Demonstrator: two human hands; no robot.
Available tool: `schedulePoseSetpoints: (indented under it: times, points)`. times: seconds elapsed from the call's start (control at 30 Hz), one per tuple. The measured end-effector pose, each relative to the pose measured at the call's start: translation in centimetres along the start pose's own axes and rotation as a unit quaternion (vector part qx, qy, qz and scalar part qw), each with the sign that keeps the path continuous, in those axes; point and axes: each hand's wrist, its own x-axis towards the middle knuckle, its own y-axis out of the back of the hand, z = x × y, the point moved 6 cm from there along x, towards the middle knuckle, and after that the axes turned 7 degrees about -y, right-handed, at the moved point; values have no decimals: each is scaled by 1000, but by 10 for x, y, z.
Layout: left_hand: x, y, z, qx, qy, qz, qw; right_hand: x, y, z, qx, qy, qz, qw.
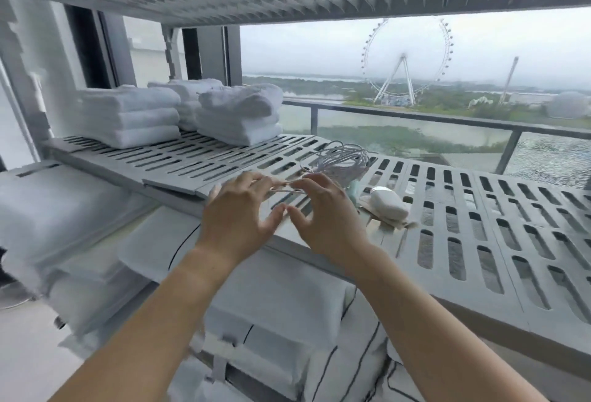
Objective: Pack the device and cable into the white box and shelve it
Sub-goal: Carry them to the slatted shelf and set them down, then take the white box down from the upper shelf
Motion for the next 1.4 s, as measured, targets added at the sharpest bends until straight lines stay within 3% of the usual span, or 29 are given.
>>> schedulePoseSetpoints:
  times: [0.37,0.77,1.07,1.27,1.4]
  points:
    - [-88,100,-108,91,106,-2,990,-5,-84,-137,77,80,-59,992]
    - [-253,286,-223,262,226,40,937,-64,-186,-392,201,240,-122,942]
    - [-406,435,-258,385,361,35,848,-158,-231,-586,319,356,-178,860]
    - [-503,527,-230,456,450,40,767,-245,-227,-704,399,445,-250,762]
    - [-569,575,-202,502,518,56,690,-308,-218,-766,446,487,-282,696]
